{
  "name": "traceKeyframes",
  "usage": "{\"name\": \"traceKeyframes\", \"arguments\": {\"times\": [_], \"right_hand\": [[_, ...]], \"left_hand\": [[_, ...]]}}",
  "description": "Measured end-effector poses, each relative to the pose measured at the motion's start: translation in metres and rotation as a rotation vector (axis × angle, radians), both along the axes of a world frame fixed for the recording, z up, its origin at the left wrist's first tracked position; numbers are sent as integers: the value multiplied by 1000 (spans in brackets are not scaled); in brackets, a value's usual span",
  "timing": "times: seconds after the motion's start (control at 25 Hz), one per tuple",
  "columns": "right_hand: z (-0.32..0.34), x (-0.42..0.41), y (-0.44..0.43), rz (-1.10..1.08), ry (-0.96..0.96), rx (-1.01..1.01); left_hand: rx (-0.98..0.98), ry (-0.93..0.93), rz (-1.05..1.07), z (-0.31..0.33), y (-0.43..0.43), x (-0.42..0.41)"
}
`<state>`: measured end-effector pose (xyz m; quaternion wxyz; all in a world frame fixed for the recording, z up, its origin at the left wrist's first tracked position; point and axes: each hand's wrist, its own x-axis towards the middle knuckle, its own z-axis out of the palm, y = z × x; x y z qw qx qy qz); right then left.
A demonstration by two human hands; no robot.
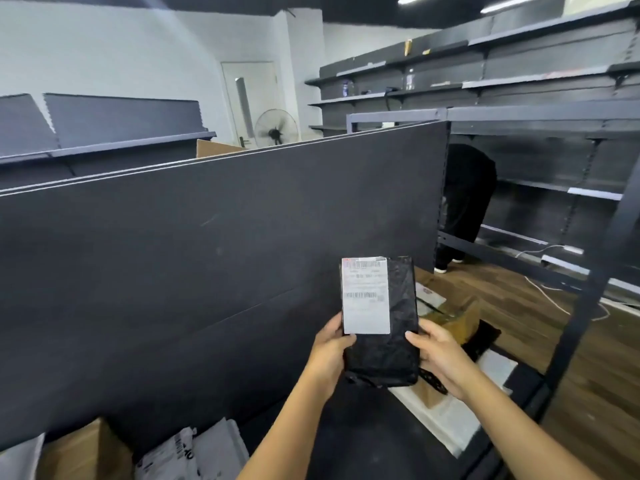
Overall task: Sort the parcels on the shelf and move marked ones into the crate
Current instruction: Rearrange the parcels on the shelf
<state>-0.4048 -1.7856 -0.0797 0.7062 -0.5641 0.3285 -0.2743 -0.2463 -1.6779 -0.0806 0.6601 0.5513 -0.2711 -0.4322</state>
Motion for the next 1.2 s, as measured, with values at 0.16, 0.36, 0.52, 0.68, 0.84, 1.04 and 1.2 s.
{"name": "traceKeyframes", "arguments": {"times": [0.16,0.36,0.52,0.68,0.84,1.04,1.2], "right_hand": [[-5,35,34,139,-21,-84],[-18,65,81,289,-32,-58],[-44,89,121,453,43,34],[-78,109,158,594,225,68],[-109,128,196,662,376,88],[-155,122,242,700,549,170],[-178,117,254,690,613,185]], "left_hand": [[27,-68,183,-7,50,18],[66,-44,385,-37,118,29],[204,-73,566,-54,176,19],[433,-136,669,-85,216,24],[772,-289,596,-116,253,8],[1189,-609,466,-163,277,-36],[1261,-750,492,-198,285,-41]]}}
